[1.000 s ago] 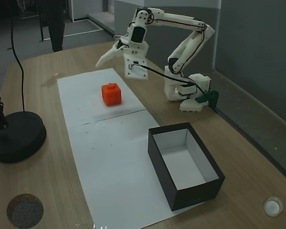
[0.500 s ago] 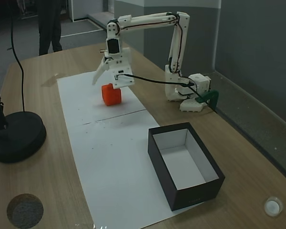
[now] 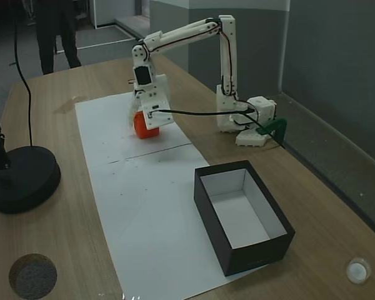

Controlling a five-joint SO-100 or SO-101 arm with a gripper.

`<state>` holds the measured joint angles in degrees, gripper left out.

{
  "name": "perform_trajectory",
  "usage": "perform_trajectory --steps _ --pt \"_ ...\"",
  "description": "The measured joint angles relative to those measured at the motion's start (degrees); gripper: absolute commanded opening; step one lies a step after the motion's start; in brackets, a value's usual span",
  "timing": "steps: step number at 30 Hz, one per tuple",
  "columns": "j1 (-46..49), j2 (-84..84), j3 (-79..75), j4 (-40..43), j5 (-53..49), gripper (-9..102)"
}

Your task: Grab a orange square and put it in the box.

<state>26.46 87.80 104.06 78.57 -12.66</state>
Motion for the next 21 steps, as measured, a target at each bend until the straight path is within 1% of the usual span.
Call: perform_trajectory --steps 1,7,11,14,16,19,21 --pt "0.0 0.0 -0.2 -0.9 0.0 9" --pt "1.0 0.0 -0.4 -1.8 0.0 10" --pt "-0.9 -0.1 -4.8 -0.1 0.4 10" --pt "-5.9 0.9 -11.9 6.5 1.5 10" --pt "-10.9 3.3 -17.4 10.9 2.3 10" --pt "-20.8 8.5 -26.5 18.5 3.8 10" --pt "-29.1 12.5 -30.1 20.4 6.0 10"
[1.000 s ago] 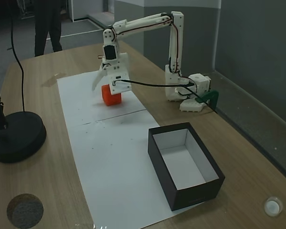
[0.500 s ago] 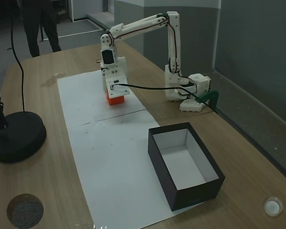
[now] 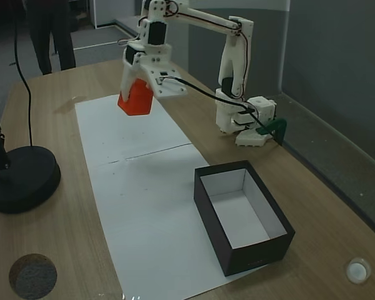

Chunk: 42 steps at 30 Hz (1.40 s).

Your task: Grab a orange square and put it in the box.

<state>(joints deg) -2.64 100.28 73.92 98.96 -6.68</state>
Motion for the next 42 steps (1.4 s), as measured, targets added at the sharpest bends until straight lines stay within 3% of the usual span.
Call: perform_trajectory --steps 8,12,20,27,42 --pt "-37.7 16.3 14.6 -0.4 7.1 10" --pt "-48.3 16.8 16.1 -1.2 5.8 10" --pt "-53.6 15.9 14.2 -8.2 2.5 10" --pt "-54.1 3.3 8.3 -14.1 2.3 10" --pt "-56.2 -19.4 1.7 -15.2 4.7 11"
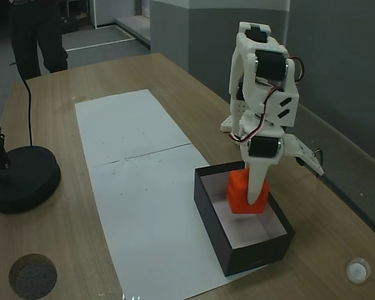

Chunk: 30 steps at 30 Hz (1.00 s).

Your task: Grab a orange square and put it in the box.

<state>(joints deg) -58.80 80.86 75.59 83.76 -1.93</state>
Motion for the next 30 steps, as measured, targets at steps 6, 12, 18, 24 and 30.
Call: perform_trajectory --steps 6,12,18,24,30 --pt "0.9 -0.2 -2.8 0.1 1.1 39" --pt "4.7 -0.2 -3.4 1.8 1.6 40" --pt "9.4 1.2 -7.8 5.8 1.6 1" --pt "22.4 11.1 -17.8 10.3 1.6 0" --pt "46.2 22.6 -19.1 10.6 1.6 0"
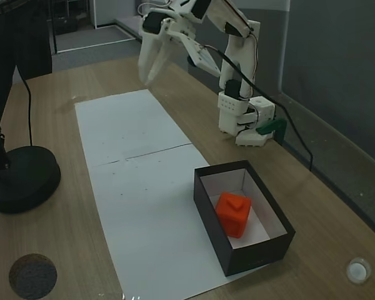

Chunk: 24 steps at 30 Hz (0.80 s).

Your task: Grab a orange square and put it in the box.

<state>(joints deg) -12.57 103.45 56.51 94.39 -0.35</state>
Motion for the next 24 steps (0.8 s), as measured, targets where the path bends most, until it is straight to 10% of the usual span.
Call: perform_trajectory --steps 6,24 --pt "15.6 17.2 1.4 0.0 0.1 0" --pt "11.0 74.5 43.4 -8.2 0.6 0"
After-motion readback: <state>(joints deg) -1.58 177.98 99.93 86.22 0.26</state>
